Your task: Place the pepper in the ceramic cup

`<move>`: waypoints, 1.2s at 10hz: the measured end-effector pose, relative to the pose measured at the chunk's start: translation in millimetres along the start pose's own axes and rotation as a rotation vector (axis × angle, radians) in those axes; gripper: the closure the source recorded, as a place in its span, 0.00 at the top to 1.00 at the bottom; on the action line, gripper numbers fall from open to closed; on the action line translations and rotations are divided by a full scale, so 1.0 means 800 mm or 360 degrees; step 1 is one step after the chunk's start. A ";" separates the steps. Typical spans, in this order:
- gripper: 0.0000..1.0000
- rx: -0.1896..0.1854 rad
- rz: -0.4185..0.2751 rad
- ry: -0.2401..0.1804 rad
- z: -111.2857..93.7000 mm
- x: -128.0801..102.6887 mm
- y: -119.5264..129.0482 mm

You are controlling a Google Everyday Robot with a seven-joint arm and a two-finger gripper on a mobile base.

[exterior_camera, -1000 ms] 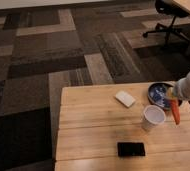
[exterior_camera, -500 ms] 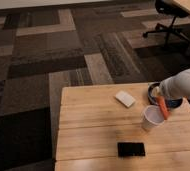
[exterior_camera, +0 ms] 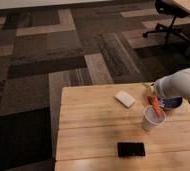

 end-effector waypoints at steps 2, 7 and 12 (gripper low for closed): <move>0.08 -0.0009 0.0016 -0.0025 0.010 0.004 -0.005; 0.08 0.0004 0.0082 -0.0078 0.015 0.036 -0.014; 0.08 0.0004 0.0086 -0.0114 0.018 0.061 -0.012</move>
